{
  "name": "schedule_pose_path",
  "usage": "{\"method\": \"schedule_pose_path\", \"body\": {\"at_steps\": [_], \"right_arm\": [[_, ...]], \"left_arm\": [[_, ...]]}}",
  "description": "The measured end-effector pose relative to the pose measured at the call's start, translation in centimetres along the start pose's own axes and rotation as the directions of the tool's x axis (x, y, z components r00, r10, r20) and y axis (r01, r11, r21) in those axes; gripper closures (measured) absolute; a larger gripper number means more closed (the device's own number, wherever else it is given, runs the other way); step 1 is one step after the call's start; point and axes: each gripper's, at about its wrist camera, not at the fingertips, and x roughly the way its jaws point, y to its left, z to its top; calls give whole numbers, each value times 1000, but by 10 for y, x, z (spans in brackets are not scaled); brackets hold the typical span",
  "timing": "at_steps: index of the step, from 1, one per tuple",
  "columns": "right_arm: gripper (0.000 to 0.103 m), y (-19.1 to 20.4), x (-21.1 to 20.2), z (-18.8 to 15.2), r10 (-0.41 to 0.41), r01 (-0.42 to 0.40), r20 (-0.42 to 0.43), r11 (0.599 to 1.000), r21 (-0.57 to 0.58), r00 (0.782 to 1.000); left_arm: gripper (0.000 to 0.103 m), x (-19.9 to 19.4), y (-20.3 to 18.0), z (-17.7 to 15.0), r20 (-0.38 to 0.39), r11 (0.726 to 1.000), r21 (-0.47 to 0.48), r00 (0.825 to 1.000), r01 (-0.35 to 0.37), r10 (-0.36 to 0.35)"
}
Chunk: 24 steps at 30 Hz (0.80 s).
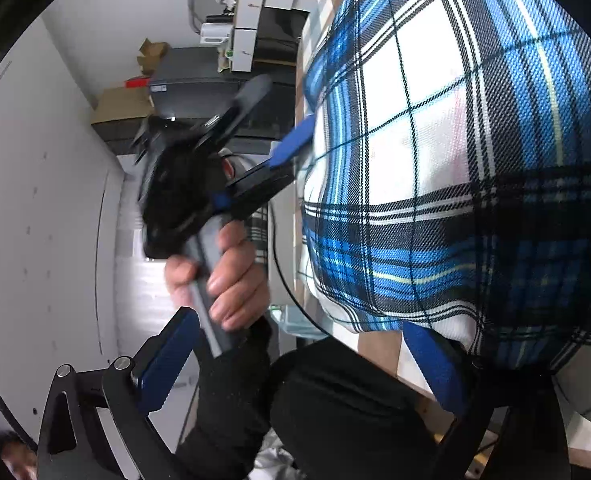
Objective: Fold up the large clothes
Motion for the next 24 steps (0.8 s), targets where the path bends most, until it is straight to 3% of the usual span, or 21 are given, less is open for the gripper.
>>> {"method": "schedule_pose_path", "body": {"at_steps": [9,11,14,16,17,19,20,22,24], "right_arm": [[0,0,-7,-3,27,-28,-18,1000,-6,999],[0,16,-19,-8,28,-28,-1,996,-90,1000],[0,47,-56,-20,88,-60,103,968,-245,991],[0,59,-82,-27,94,-19,222,949,-315,971],[0,63,-99,-30,80,31,308,940,-341,948],[0,64,-117,-32,6,154,425,928,-340,905],[0,62,-123,-32,-83,262,481,912,-317,873],[0,57,-119,-28,-211,392,511,877,-277,833],[0,48,-113,-22,-289,447,498,863,-234,818]], "left_arm": [[41,-2,0,-10,26,996,67,998,-59,57],[41,-14,0,-12,45,995,71,997,-66,63],[41,-46,10,-23,118,992,35,986,-121,116],[40,-60,18,-31,143,980,21,970,-200,195],[38,-66,22,-35,152,975,15,964,-222,217],[22,-72,34,-43,134,970,-1,962,-242,240],[21,-70,41,-47,101,970,-18,965,-241,241],[21,-62,48,-51,33,977,-24,976,-214,215],[21,-58,44,-55,22,976,-8,976,-216,216]]}}
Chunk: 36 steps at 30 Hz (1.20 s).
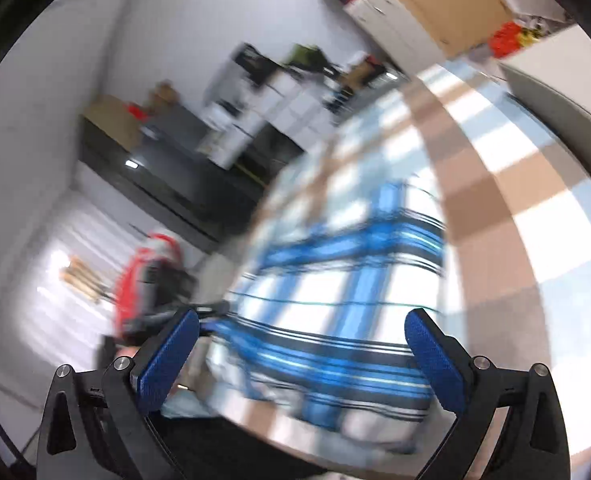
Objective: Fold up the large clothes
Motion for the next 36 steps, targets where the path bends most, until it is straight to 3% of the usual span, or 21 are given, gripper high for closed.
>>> {"method": "schedule_pose_path", "body": {"at_steps": [2,4,10,14,17,22,26,29,32,34,36], "right_arm": [[0,-8,11,-3,-22,24,-44,999,42,999],[0,-17,21,-3,-64,70,-76,994,78,995],[0,-39,39,1,-65,84,-140,988,133,988],[0,-35,51,3,-78,104,-218,988,114,973],[0,-24,60,8,-154,168,-258,985,32,954],[1,-18,74,22,-215,214,-314,976,-38,925],[11,-23,78,42,-222,225,-308,974,-27,925],[11,-33,79,50,-189,201,-272,980,16,944],[10,-41,79,38,-156,170,-236,985,37,959],[10,-37,76,33,-155,158,-257,987,-8,954],[10,-37,72,28,-133,137,-248,991,2,960]], "left_arm": [[21,3,-8,-4,-36,999,37,999,28,-27],[21,7,-16,-7,-76,994,51,992,101,-97],[18,20,-21,-8,-109,994,98,993,49,-39],[17,18,-22,-10,-106,993,108,993,54,-42],[17,23,-28,-14,-142,988,123,987,93,-75],[17,28,-45,-26,-164,979,187,985,80,-49],[17,31,-52,-27,-166,975,207,985,82,-48],[17,30,-50,-23,-153,977,197,987,77,-47],[17,17,-35,-19,-87,992,128,996,22,-11],[16,3,-24,-18,-31,994,90,997,-67,70],[16,-6,-18,-21,9,985,66,987,-162,161]]}}
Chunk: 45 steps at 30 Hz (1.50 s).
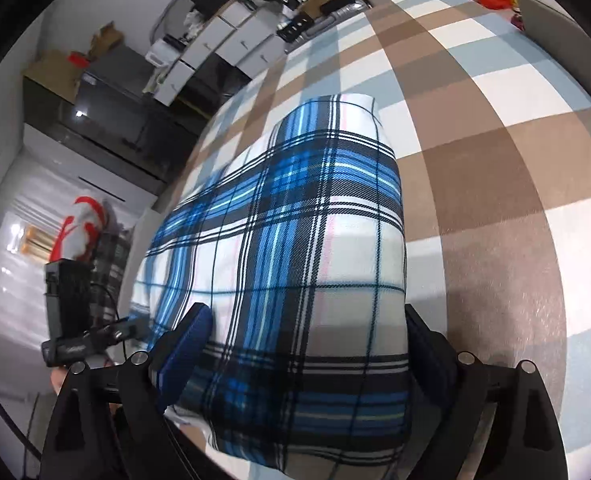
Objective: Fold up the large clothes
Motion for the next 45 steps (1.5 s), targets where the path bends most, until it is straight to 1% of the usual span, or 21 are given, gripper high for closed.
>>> {"method": "schedule_pose_path", "body": {"at_steps": [1,3,5,6,8,13,17,21,25,28,31,32,33,35,36,37,38,39,42,44,45], "right_arm": [[10,2,2,0,1,-1,-2,1000,7,1000],[10,6,2,1,-10,10,-3,1000,-3,1000],[9,7,3,1,-15,15,-1,1000,-6,1000],[9,7,3,0,-16,16,2,1000,-5,1000],[9,8,3,-1,-24,24,7,1000,-13,1000],[8,11,4,-3,-36,37,15,999,-26,999],[6,12,6,-1,-35,35,13,999,-29,999],[4,13,6,-2,-31,32,14,999,-35,999],[3,12,7,-1,-18,19,15,999,-27,1000],[1,12,7,-1,-11,11,18,1000,-23,1000],[0,11,8,-1,-4,5,18,1000,-25,1000],[0,11,7,0,-1,2,16,1000,-23,1000],[0,10,7,0,8,-8,15,1000,-15,1000],[0,7,6,2,28,-28,12,1000,-2,1000],[0,6,6,2,35,-35,10,999,1,999],[0,5,6,3,43,-43,7,999,2,999],[0,3,5,3,51,-51,7,999,6,999],[0,3,5,3,56,-56,7,998,8,998],[0,2,4,2,67,-67,4,998,9,998],[0,-1,3,3,86,-86,4,996,22,996],[0,-4,2,3,100,-100,6,994,33,995]], "left_arm": [[16,-4,-1,-2,18,1000,21,1000,-22,22],[16,-4,-5,-4,42,992,69,993,-110,107],[16,5,-3,-4,26,982,80,985,-170,168],[16,12,-2,-5,-5,981,82,984,-175,176],[16,19,-1,-4,-28,981,99,985,-168,171],[4,27,-1,1,-13,973,131,981,-192,195],[2,37,-3,11,2,967,153,979,-204,206],[2,37,-10,13,0,972,160,985,-169,171],[2,37,-14,13,-13,985,144,995,-94,97],[2,37,-12,17,-27,991,131,999,-21,25],[2,33,-7,16,-42,992,81,994,101,-98],[2,34,-3,19,-45,987,68,989,142,-139],[2,34,-1,20,-48,985,62,986,164,-161],[2,35,5,23,-60,967,30,966,252,-250],[2,34,7,23,-66,960,18,958,279,-278],[2,36,10,25,-77,946,-7,943,324,-324],[2,36,10,25,-83,936,-24,932,352,-352],[2,39,14,27,-96,912,-61,907,406,-410],[2,42,22,26,-105,857,-138,853,496,-511],[2,42,24,26,-103,828,-174,827,533,-553],[2,37,27,24,-96,818,-184,819,544,-566]]}}
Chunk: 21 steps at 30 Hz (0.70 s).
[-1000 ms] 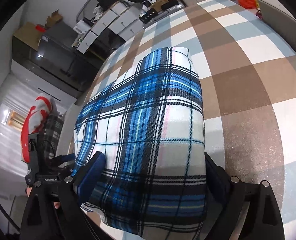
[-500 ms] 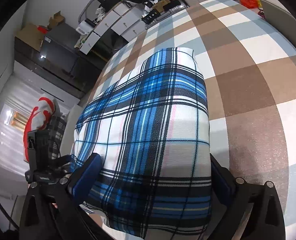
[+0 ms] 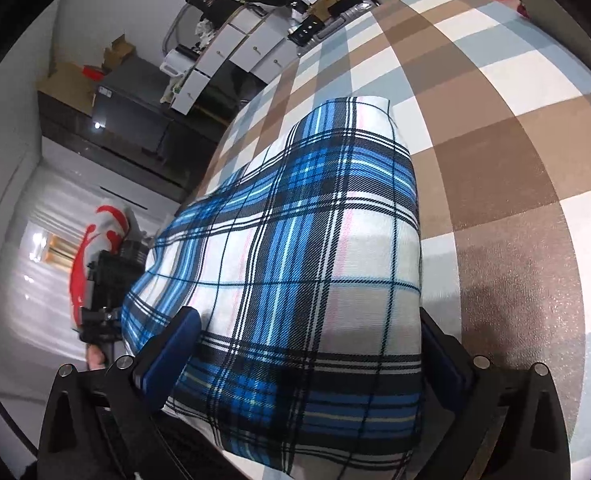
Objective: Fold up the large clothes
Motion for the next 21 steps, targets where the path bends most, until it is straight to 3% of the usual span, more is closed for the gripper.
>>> {"method": "schedule_pose_path", "body": {"at_steps": [3,5,8,9,12,14,18,21], "right_arm": [[0,-7,-3,2,40,-40,5,999,36,999],[0,-5,-2,2,35,-35,1,999,33,999],[0,0,1,3,8,-8,-7,1000,6,1000],[0,3,3,4,-8,8,-13,1000,-9,1000],[0,14,9,3,-60,58,-28,996,-67,998],[1,17,13,4,-66,62,-40,994,-86,997],[12,13,12,4,29,-34,-76,998,-61,997],[13,-3,11,6,168,-165,-94,986,35,981]], "left_arm": [[2,-10,5,-5,16,995,-49,996,83,-83],[2,-13,7,-6,24,993,-69,995,99,-98],[2,-7,-3,-8,16,998,-45,999,38,-37],[2,-1,-10,-12,7,1000,-14,1000,-18,19],[2,13,-30,-15,9,993,68,996,-93,93],[2,18,-34,-16,5,992,83,995,-98,98],[2,18,-32,-15,-18,997,53,999,-51,52],[15,8,-28,-14,-20,998,43,999,-44,45]]}}
